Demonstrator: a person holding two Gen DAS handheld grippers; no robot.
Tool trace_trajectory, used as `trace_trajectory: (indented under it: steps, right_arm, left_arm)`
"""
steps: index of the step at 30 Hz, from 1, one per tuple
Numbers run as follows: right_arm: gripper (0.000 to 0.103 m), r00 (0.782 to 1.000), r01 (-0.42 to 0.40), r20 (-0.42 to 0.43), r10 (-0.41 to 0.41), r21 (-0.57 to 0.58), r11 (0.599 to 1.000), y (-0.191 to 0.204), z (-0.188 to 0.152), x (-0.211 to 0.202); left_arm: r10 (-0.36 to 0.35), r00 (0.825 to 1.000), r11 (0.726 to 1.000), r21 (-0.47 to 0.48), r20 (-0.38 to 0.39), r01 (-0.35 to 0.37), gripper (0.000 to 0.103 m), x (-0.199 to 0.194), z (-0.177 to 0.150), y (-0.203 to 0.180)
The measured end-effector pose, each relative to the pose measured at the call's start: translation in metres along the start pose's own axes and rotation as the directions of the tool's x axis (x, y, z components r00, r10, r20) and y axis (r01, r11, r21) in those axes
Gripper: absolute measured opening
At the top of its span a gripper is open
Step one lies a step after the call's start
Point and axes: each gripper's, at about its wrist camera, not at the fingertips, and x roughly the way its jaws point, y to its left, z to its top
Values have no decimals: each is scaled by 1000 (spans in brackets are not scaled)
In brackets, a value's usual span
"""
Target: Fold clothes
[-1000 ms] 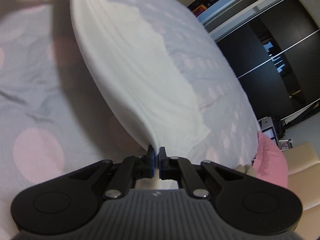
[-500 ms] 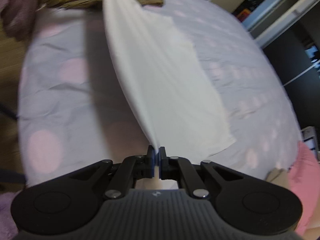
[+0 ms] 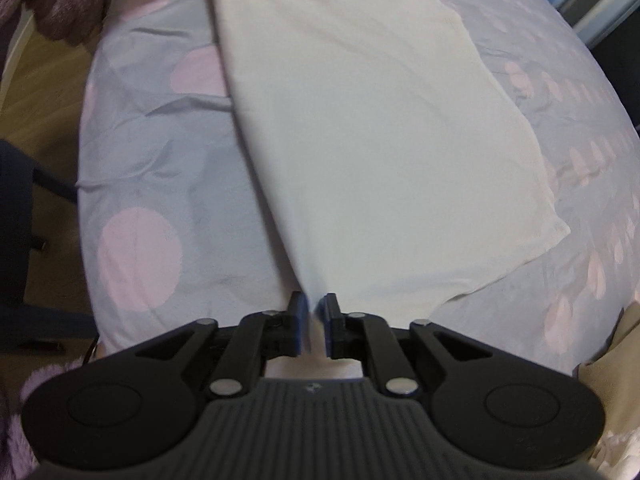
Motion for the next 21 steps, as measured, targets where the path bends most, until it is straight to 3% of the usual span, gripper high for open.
trace_trajectory:
  steps: [5, 7, 11, 13, 16, 21]
  right_arm:
    - [21, 999, -37, 12, 37, 4, 999, 1, -2, -5]
    - [32, 998, -49, 35, 48, 13, 999, 1, -1, -12]
    - [35, 994, -42, 106, 33, 85, 996, -10, -1, -29]
    - [54, 990, -27, 141, 6, 144, 989, -19, 0, -35]
    - [56, 986, 4, 158, -53, 298, 955, -42, -1, -34]
    - [65, 979, 23, 156, -130, 551, 834, -77, -10, -20]
  left_arm:
    - [-75, 997, 996, -45, 19, 75, 9, -15, -7, -2]
    - [-92, 994, 990, -98, 63, 98, 18, -20, -5, 5]
    - [-119, 981, 969, -199, 155, 149, 27, -32, -2, 20]
    - [-103, 977, 953, -262, 185, 150, 35, -35, 1, 29]
    - [-63, 978, 913, -386, 197, 136, 36, -29, 6, 46]
    - [-30, 981, 805, -578, 190, 136, 40, -9, 13, 76]
